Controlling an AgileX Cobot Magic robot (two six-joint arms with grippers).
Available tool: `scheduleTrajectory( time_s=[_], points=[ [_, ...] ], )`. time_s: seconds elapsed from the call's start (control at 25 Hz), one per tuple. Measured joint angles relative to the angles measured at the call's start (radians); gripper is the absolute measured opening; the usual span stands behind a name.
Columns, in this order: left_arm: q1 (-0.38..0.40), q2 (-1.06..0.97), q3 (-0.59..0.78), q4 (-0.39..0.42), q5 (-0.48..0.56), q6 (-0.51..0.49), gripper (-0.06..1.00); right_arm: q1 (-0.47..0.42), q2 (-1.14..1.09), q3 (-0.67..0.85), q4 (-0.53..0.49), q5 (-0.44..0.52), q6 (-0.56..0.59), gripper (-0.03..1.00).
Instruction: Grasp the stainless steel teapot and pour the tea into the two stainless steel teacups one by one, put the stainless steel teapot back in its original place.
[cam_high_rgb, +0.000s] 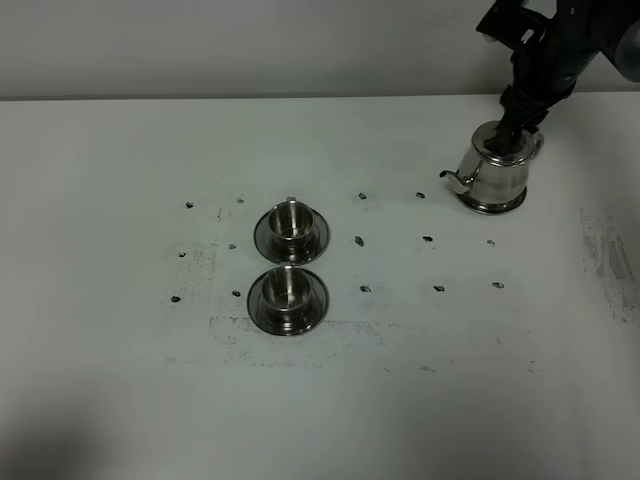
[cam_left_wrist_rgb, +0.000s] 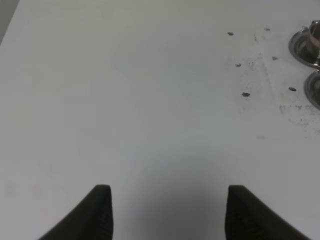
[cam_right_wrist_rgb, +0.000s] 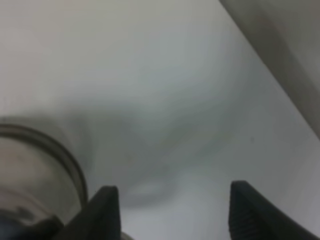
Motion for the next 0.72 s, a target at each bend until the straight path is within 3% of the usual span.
scheduleTrajectory(
  time_s=[0.72],
  points=[
    [0.000, 0.000, 0.000, 0.000, 0.000, 0.000, 0.49, -0.039, -0.011, 0.000, -0.026, 0.119, 0.023, 0.49]
  ],
)
